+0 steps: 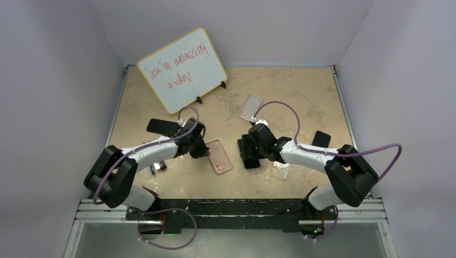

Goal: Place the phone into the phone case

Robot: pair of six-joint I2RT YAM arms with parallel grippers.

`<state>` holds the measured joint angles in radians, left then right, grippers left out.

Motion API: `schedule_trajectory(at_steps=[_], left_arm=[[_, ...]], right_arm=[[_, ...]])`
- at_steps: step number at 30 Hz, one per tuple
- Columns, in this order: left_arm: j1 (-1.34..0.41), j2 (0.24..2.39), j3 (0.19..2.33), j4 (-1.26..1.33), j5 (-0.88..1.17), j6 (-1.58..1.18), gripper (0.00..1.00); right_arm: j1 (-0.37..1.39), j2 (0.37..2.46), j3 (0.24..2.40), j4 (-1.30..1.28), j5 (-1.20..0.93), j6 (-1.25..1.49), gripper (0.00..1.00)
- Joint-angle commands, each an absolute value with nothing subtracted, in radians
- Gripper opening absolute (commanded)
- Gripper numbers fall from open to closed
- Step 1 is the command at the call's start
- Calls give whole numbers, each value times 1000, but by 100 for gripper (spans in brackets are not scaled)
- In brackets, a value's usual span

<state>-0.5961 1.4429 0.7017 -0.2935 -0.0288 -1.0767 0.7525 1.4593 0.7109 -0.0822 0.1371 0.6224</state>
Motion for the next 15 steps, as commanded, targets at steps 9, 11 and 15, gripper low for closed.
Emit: schedule_trajectory(at_steps=[9, 11, 15], left_arm=[[-519, 1308, 698, -240, 171, -809, 39], [-497, 1251, 669, -204, 225, -778, 47], [-482, 1130, 630, -164, 264, -725, 78]], right_arm=[[756, 1457, 751, -32, 82, 677, 45], [756, 1452, 755, -31, 73, 687, 45], [756, 1442, 751, -11, 33, 703, 44]])
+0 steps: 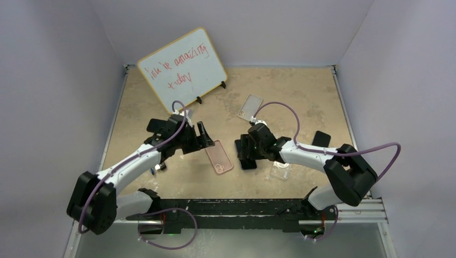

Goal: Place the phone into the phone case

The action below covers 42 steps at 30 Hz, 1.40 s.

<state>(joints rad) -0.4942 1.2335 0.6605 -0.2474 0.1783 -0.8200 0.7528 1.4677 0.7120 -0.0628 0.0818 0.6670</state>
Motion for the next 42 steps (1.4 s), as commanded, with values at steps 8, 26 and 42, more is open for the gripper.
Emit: schedule_trajectory(at_steps=[8, 26, 42], left_arm=[[-412, 1050, 586, -88, 473, -712, 91], [-270, 1083, 498, -80, 556, -688, 88], [-272, 1061, 552, -216, 474, -645, 83]], right_arm=[[756, 1443, 767, 21, 2, 738, 42], [766, 1519, 777, 13, 19, 655, 41], [772, 1612, 851, -242, 222, 524, 61]])
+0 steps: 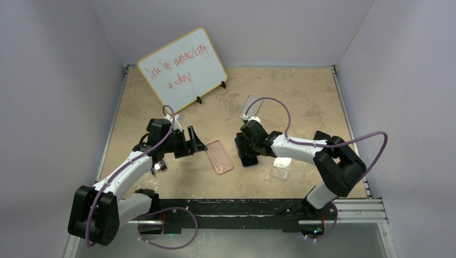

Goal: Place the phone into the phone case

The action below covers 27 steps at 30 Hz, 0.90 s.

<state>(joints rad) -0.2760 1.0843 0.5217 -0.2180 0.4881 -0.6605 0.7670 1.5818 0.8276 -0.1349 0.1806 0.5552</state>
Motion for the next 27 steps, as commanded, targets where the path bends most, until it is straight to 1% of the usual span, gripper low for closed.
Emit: schedule_trajectory(at_steps=[1, 5, 12, 18, 21, 27], left_arm=[[-272, 1060, 550, -217, 475, -646, 83], [-272, 1072, 566, -244, 492, -635, 83], [-272, 1045, 570, -260, 470, -643, 83], [-272, 1034, 565, -260, 469, -642, 83], [-272, 1052, 576, -262, 481, -634, 83], [-272, 1048, 581, -288, 471, -609, 81]], right_arm=[[773, 1619, 852, -245, 219, 519, 63], [777, 1649, 863, -251, 194, 514, 71], [826, 1706, 896, -296, 276, 518, 78], [873, 1725, 915, -333, 357, 525, 80], [872, 1738, 903, -324, 372, 531, 77], [873, 1714, 868, -298, 358, 537, 59]])
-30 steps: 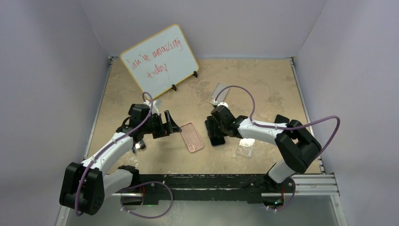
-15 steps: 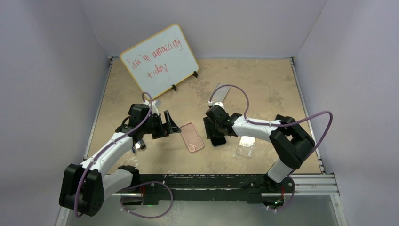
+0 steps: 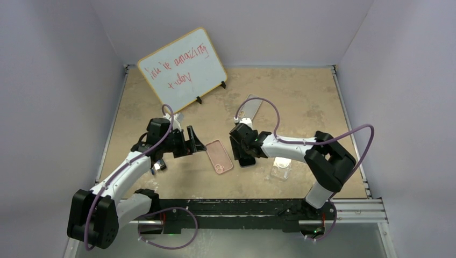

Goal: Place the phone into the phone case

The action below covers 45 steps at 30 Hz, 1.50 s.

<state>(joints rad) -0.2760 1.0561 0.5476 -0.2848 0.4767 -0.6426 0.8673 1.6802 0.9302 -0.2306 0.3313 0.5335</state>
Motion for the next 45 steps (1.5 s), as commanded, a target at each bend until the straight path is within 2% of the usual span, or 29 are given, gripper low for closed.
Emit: schedule_trajectory(at_steps=[1, 6, 13, 22, 28, 39, 45], left_arm=[[-272, 1047, 577, -290, 472, -608, 81], [-272, 1053, 564, -302, 474, -605, 80], [-272, 1057, 557, -297, 486, -640, 78], [-272, 1065, 525, -259, 505, -666, 75], [-272, 1094, 472, -171, 602, -719, 74], [-270, 1114, 491, -180, 583, -738, 74], [-269, 1091, 518, -221, 557, -731, 74]], right_arm=[[873, 1700, 858, -288, 354, 541, 56], [872, 1626, 834, -257, 332, 549, 41], [873, 1490, 787, -220, 307, 581, 32], [913, 1447, 801, -212, 330, 603, 29], [973, 1446, 832, -183, 352, 611, 26], [1074, 1481, 932, -170, 436, 638, 24], [1092, 1509, 950, -82, 400, 629, 24]])
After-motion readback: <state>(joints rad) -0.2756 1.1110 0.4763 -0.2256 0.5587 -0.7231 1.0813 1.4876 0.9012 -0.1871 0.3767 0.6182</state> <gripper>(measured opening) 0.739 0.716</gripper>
